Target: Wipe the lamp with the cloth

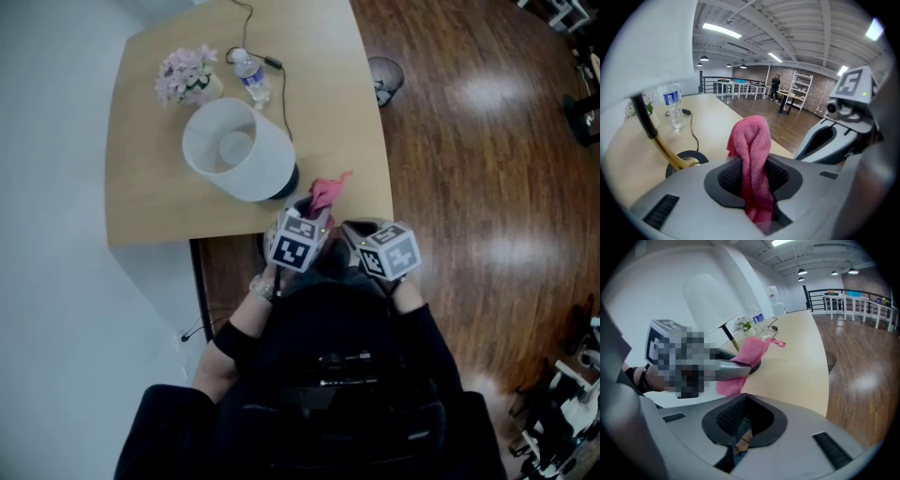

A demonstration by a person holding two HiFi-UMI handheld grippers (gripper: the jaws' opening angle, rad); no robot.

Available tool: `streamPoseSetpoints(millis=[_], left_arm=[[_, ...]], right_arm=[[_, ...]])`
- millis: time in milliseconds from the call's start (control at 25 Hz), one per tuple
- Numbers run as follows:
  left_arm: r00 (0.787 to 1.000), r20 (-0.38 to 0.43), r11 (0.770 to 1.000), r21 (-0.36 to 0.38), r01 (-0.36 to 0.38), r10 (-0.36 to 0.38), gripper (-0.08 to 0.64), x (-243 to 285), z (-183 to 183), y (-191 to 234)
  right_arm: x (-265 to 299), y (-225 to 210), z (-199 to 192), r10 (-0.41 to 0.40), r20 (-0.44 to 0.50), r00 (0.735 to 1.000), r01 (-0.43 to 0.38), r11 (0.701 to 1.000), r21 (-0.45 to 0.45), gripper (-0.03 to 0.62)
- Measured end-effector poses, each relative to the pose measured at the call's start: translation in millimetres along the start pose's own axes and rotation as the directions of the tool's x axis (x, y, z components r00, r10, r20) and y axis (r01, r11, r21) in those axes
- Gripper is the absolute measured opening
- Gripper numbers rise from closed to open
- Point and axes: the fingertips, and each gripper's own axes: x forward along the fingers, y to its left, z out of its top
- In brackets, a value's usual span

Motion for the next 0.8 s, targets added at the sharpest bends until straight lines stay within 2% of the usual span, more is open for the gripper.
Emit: streamPoseSetpoints(millis=[160,400,600,800], left_arm=[[0.999,-0.032,1.0,0.014,-0.022,0.022,0.104,-50.2,-20.4,6.3],[0.996,-0.06,0.998,-0.013,-0.068,0.068,0.106,-113.9,-56.0,35.5],[0.993,-0.053,0.99,-0.082,-0.111,0.107,0.104,-161.5,-84.7,76.1],[0.992,-0.042,0.985,-0.123,-0.121,0.117,0.104,-185.2,-106.6,99.9]], right_arm=[[10.2,12.3,-3.5,0.026,0.018,0.999,-0.027,0.999,0.044,0.005],[21.5,52.8,9.6,0.039,0.022,0.999,-0.039,0.999,0.013,0.005],[26.6,82.4,25.2,0.017,0.052,0.998,-0.018,1.0,0.004,0.005],[32.5,90.0,31.1,-0.029,0.053,0.998,0.028,0.999,0.027,0.005]])
